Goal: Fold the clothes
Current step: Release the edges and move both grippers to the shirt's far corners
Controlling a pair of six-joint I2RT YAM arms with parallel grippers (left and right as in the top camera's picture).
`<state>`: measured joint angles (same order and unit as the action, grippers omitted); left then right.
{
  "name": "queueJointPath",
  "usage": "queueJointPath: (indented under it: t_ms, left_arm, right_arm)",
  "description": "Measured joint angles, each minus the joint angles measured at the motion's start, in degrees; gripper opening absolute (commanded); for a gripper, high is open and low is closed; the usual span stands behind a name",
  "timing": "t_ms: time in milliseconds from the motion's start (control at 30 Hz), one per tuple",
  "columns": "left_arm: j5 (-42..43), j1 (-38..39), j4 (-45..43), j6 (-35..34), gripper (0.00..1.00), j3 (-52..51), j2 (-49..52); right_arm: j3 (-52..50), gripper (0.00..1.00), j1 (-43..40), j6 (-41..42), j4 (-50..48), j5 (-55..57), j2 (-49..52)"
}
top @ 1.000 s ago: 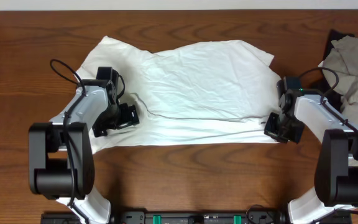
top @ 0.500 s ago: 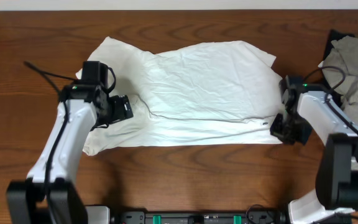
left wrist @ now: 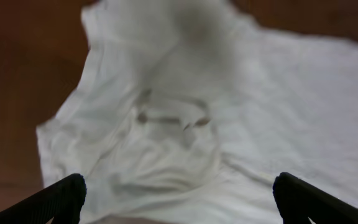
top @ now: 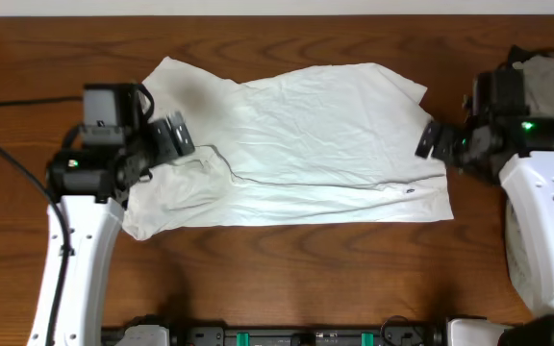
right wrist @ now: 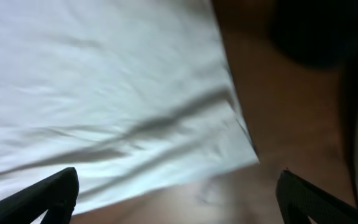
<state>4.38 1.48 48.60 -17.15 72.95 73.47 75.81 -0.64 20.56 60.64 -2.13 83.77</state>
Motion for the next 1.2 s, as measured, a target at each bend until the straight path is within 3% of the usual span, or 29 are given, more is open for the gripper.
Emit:
queueJointPath:
  t_ms: [300,600,833,1200]
  left_arm:
    - [1.3,0.0,0.6,-0.6,0.98,16.5,11.2]
    - [2.1,-1.1,-2.6,-0.6,0.98,25.5,31.3]
    - [4.3,-3.8,-14.1,-0.7,0.99,26.1,38.1]
    - [6.4,-4.3,-18.5,0.8,0.99,31.8,48.6]
  right_arm:
    - [20.4,0.99,0.0,-4.0,-0.1,-6.4,6.3]
    - [40.0,0.99,0.0,-5.3,-2.1,-13.1,26.6]
    - [44.6,0.98,0.0,-5.6,-6.1,-16.3,40.7]
    - [44.7,0.99,2.4,-5.8,-11.7,-13.9,51.3]
